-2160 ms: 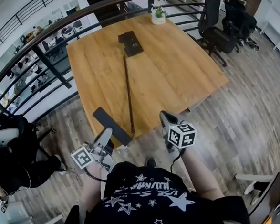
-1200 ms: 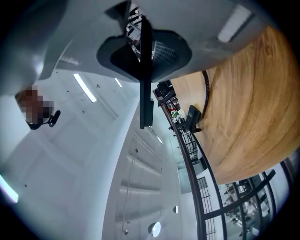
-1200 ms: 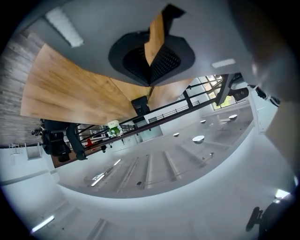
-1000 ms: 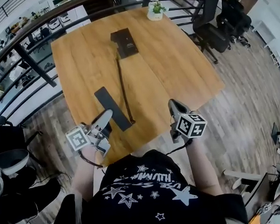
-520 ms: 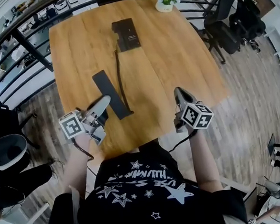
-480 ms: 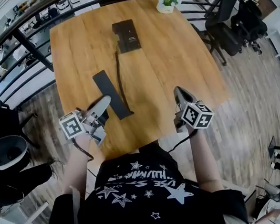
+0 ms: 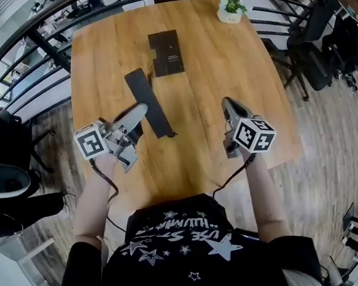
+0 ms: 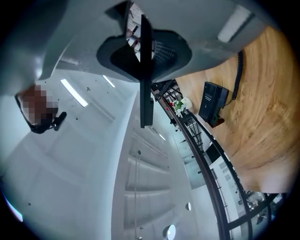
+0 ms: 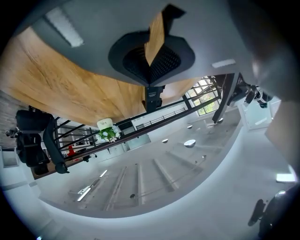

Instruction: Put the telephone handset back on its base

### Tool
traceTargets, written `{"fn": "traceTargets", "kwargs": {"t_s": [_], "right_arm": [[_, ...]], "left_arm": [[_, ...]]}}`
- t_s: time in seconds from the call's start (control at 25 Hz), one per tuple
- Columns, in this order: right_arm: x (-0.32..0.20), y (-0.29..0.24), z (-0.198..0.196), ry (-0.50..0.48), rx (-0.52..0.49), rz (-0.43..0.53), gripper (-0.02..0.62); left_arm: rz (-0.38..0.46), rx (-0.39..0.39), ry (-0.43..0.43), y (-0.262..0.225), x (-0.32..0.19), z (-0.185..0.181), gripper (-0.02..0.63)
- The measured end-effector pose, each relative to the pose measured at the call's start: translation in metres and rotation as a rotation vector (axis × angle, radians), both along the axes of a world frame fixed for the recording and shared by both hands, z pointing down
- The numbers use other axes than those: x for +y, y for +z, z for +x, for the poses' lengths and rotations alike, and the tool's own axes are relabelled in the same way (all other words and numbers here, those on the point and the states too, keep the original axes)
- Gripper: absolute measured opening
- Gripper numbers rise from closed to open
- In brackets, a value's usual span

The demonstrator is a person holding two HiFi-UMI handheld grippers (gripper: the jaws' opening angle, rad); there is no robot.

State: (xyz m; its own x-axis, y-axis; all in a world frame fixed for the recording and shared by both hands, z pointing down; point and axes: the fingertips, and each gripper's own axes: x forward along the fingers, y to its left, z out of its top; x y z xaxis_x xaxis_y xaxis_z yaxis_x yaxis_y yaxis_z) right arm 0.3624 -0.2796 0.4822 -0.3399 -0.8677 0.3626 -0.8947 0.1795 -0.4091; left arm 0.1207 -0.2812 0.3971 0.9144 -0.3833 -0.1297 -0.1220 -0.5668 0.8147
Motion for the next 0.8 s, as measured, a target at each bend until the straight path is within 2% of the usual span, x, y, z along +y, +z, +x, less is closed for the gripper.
{"fn": "traceTargets", "kwargs": {"t_s": [0.08, 0.28, 0.48, 0.8], "right_arm": [[-0.020, 0.003, 0.002, -0.025, -0.003, 0.002, 0.002], [-0.068, 0.010, -0.002, -0.091, -0.006, 0.004, 0.002], [-0.110, 0.010, 0.002, -0.124, -0.013, -0.004, 0.002], [-0.150, 0.036, -0.009, -0.162, -0.028, -0.045, 0.002]], "left_arm": [[0.012, 0.008, -0.022, 0.001, -0.021, 0.007, 0.077], [-0.020, 0.020, -0.082, 0.016, -0.078, 0.012, 0.077], [-0.022, -0.080, -0.025, 0.031, -0.126, 0.031, 0.077], [-0.050, -0.151, 0.046, 0.073, -0.177, 0.038, 0.077]]}}
